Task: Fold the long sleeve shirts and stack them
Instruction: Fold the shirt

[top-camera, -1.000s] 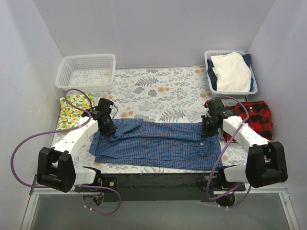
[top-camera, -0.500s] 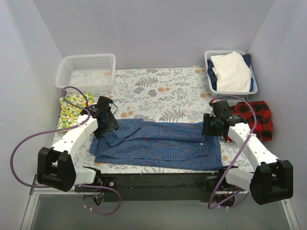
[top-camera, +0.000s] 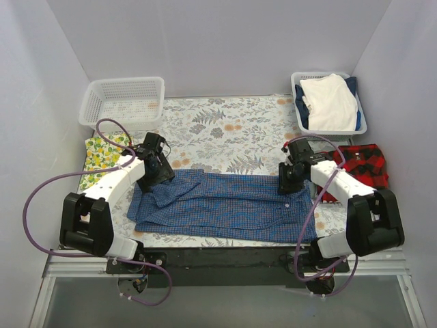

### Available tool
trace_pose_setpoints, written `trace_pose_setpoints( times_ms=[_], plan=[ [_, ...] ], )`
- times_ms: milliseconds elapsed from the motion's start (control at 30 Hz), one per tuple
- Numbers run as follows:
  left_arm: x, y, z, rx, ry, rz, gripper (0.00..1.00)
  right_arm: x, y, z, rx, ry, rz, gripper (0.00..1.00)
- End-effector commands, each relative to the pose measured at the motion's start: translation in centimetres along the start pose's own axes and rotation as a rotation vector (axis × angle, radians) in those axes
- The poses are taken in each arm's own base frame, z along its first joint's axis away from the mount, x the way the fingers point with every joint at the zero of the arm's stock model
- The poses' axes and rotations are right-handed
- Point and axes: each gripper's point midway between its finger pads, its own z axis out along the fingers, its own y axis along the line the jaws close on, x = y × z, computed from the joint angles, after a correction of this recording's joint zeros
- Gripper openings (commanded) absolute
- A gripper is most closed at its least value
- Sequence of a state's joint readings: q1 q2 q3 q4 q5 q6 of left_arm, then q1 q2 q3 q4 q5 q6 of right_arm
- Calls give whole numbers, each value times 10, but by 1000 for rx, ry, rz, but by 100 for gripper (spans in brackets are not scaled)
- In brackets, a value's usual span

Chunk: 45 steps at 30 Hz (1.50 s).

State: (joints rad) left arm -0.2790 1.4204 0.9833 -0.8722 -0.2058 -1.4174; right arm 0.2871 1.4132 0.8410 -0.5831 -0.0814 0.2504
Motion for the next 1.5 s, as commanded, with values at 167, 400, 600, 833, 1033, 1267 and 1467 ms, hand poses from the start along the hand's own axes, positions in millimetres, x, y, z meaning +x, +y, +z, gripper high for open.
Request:
trace_pose_setpoints(
  times_ms=[167,400,600,833,1033,1267,1467],
  plan=[
    [11,5,3,-3,36,7,73,56,-15,-19,45,61,28,32],
    [15,14,9,-58,70,9,73,55,-26,-41,151,43,123,16],
    [-4,9,-1,-36,0,12,74,20,-21,-68,142,-145,140,17],
    [-35,-3,-19,-1,-98,23,77,-7,7,-44,23,-94,86,24],
    [-15,-8,11,17,-2,14,80,-12,7,-8,28,-26,88,27],
    [-21,-9,46,20,55,-40,79,-62,-3,33,104,-30,79,27],
    [-36,-7,60,8,54,-39,79,-109,-9,58,126,-42,72,27]
  ],
)
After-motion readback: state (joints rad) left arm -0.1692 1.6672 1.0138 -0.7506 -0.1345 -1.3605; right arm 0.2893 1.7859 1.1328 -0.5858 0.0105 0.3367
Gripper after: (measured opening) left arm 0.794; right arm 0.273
